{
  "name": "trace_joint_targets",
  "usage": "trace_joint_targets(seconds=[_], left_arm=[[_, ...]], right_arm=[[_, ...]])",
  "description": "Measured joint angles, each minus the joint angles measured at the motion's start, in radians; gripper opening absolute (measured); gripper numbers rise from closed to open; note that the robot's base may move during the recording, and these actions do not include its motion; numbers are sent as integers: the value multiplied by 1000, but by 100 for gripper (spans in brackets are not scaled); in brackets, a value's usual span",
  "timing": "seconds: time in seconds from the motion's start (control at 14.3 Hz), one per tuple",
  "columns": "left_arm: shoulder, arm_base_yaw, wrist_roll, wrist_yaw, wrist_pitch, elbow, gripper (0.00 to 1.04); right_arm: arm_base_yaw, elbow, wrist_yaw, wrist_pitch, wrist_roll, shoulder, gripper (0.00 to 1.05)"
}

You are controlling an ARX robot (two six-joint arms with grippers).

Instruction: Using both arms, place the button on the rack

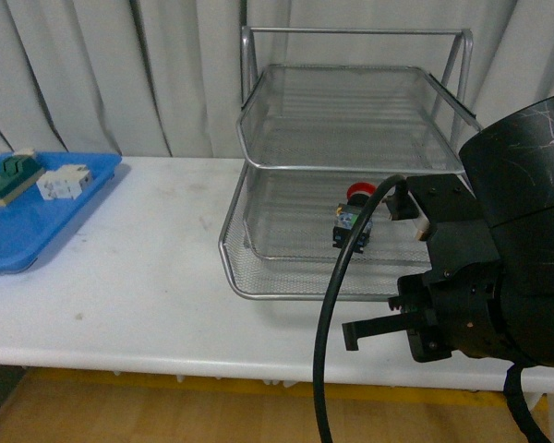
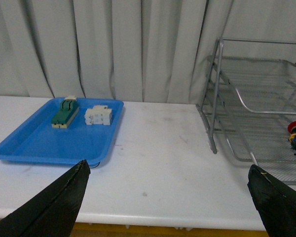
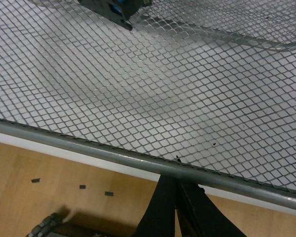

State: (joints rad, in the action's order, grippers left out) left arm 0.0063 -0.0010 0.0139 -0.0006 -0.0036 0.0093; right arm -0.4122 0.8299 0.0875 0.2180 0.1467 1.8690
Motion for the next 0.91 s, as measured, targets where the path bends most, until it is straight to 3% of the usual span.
trace_joint_targets(seconds=[0.28,0.91], left_arm=[[0,0,0,0,0,0,98],[0,0,0,0,0,0,98]], right_arm=[[60,138,6,-38,-54,72,2],[86,208,-3,-60,-74,144,2]])
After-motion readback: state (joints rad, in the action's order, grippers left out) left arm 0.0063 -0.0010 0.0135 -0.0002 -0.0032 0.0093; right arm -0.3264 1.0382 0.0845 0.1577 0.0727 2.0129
